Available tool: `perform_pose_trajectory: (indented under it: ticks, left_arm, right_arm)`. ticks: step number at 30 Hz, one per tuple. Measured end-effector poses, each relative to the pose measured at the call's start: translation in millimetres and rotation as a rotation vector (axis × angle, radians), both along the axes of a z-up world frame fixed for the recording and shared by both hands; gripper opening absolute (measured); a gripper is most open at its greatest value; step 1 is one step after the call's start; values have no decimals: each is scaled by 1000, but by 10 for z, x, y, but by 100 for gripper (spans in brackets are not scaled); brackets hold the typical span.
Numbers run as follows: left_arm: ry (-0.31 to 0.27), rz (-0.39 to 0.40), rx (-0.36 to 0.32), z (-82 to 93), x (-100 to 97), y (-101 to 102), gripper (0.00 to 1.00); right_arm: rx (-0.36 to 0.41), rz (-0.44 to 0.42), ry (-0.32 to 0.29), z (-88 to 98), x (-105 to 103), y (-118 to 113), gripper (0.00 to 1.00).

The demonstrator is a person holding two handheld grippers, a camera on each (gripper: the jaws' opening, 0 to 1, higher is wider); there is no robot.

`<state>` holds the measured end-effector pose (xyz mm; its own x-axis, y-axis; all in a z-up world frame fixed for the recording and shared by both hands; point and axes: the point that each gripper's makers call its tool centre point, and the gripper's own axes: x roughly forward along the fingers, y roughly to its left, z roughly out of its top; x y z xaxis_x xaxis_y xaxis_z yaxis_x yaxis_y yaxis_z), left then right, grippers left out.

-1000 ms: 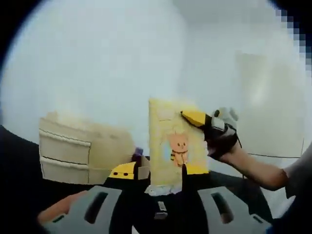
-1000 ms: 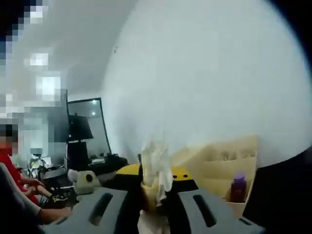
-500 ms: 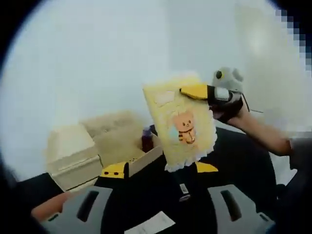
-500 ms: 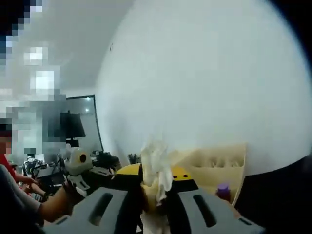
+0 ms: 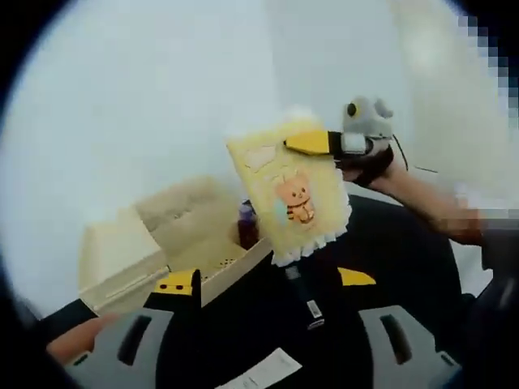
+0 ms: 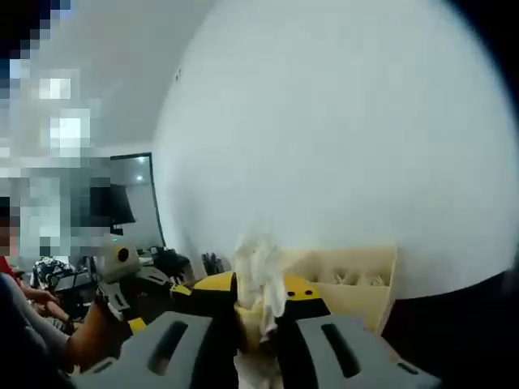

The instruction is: Open the drawer, pick up the cosmetic bottles from the table one by one, place them into the drawer, release the gripper, close the drawer, and move the gripper away

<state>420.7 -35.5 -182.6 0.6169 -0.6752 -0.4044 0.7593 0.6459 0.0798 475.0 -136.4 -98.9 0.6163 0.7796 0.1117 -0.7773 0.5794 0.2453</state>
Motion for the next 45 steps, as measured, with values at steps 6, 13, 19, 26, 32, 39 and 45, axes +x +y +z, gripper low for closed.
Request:
perform_pose_trajectory:
  ticks: [6, 13, 19, 26, 32, 39, 45]
  left_arm:
    - [21, 8, 24, -139, 80, 67, 59]
    - [63, -5, 19, -282, 185, 95, 57]
    - [65, 15, 52, -363, 232, 158, 56]
    - [87, 13, -3, -394, 289, 229, 54]
    - [85, 39, 18, -417, 356, 303, 53]
    - [94, 51, -8, -460, 417, 335, 52]
    - [102, 58, 4, -528, 464, 340, 50]
  right_arm:
    - [-10, 26, -35, 35, 223, 33, 13]
    - [-22, 51, -75, 126, 590, 175, 13]
    - [-75, 57, -76, 47, 932, 380, 13]
    - [-159, 93, -94, -10, 1173, 565, 13]
    - [-157, 161, -121, 43, 1332, 745, 13]
    - [-166, 182, -150, -20, 1514, 991, 13]
    - [-256, 222, -169, -295, 1579, 1233, 13]
